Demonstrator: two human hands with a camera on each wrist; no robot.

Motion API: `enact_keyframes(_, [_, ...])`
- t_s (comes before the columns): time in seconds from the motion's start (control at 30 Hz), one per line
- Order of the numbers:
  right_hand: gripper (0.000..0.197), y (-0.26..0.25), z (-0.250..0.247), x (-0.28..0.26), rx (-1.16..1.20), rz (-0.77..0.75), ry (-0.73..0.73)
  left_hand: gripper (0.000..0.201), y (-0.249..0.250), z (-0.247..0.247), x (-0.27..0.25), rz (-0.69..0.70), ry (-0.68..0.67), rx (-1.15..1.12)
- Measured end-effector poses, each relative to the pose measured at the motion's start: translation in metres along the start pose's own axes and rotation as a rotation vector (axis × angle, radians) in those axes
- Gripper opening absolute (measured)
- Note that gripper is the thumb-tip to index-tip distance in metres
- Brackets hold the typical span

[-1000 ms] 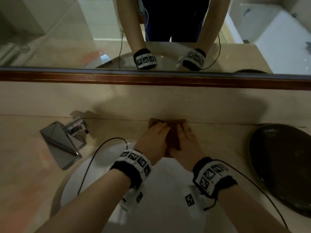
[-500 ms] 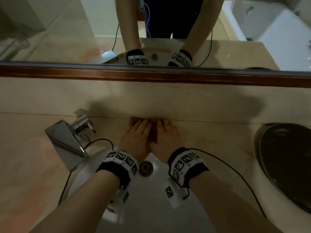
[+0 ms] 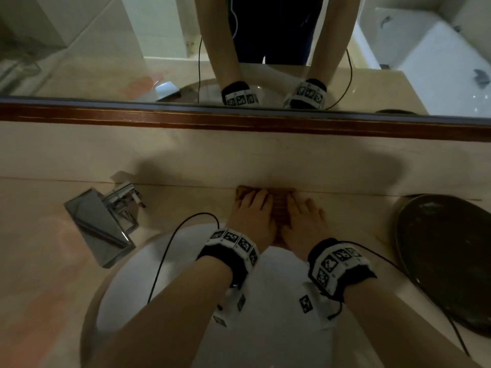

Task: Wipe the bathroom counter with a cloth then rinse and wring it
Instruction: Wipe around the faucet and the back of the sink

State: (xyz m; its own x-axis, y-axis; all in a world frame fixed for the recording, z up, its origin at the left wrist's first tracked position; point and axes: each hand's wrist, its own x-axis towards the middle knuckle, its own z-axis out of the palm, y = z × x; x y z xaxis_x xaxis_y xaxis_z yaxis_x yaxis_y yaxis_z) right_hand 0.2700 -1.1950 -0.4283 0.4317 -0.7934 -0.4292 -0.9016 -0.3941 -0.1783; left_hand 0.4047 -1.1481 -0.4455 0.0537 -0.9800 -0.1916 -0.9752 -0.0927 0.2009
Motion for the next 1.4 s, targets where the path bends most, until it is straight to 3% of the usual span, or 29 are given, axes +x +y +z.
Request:
enact_keyframes(0.13, [0.066, -0.012, 0.008, -0.023, 0.151, -0.235, 0.178, 0.059, -0.011, -0.002, -0.002, 0.042, 0.009, 0.087])
enact_keyframes(0.2, [0.067, -0.021, 0.018, -0.034, 0.217, -0.329, 0.201, 0.059, -0.011, -0.006, 0.000, 0.020, 0.008, 0.073])
enact_keyframes(0.3, [0.071, -0.021, 0.025, -0.037, 0.134, -0.298, 0.134, 0.058, -0.007, -0.009, -0.001, -0.057, -0.017, 0.086])
enact_keyframes(0.4, [0.067, -0.016, 0.022, -0.025, 0.063, -0.251, 0.097, 0.058, -0.006, -0.013, -0.004, -0.232, -0.055, 0.133])
enact_keyframes(0.5, [0.067, -0.018, 0.008, -0.014, -0.004, -0.219, 0.044, 0.048, -0.006, -0.025, -0.006, -0.339, -0.107, 0.141])
enact_keyframes(0.6, [0.068, -0.028, -0.007, -0.023, 0.108, -0.245, 0.086, 0.037, -0.011, -0.033, -0.001, -0.099, -0.052, 0.199])
enact_keyframes(0.67, [0.063, -0.033, -0.006, -0.030, 0.182, -0.261, 0.139, 0.044, -0.014, -0.031, 0.004, 0.136, 0.012, 0.150])
enact_keyframes(0.73, [0.063, -0.036, 0.001, -0.030, 0.072, -0.250, 0.083, 0.054, -0.017, -0.024, 0.009, 0.263, -0.038, 0.135])
enact_keyframes(0.8, [0.067, -0.037, 0.007, -0.022, -0.001, -0.232, -0.002, 0.067, -0.024, -0.015, 0.007, 0.203, -0.056, 0.093])
enact_keyframes(0.87, [0.067, -0.041, 0.006, -0.010, 0.097, -0.185, 0.021, 0.073, -0.035, -0.006, 0.001, 0.112, -0.011, 0.058])
enact_keyframes(0.97, [0.063, -0.049, 0.007, 0.014, 0.170, -0.184, 0.127, 0.068, -0.043, 0.000, -0.013, 0.014, 0.085, 0.037])
enact_keyframes(1.13, [0.066, -0.094, 0.010, 0.029, 0.083, -0.247, 0.095, 0.068, -0.066, -0.001, -0.037, -0.209, 0.095, 0.007])
enact_keyframes(1.27, [0.067, -0.120, 0.017, 0.026, 0.065, -0.249, 0.116, 0.070, -0.088, -0.007, -0.044, -0.230, 0.044, -0.031])
enact_keyframes(1.4, [0.055, -0.098, 0.008, 0.025, 0.017, -0.282, 0.145, 0.061, -0.070, -0.011, -0.037, -0.255, 0.075, -0.014])
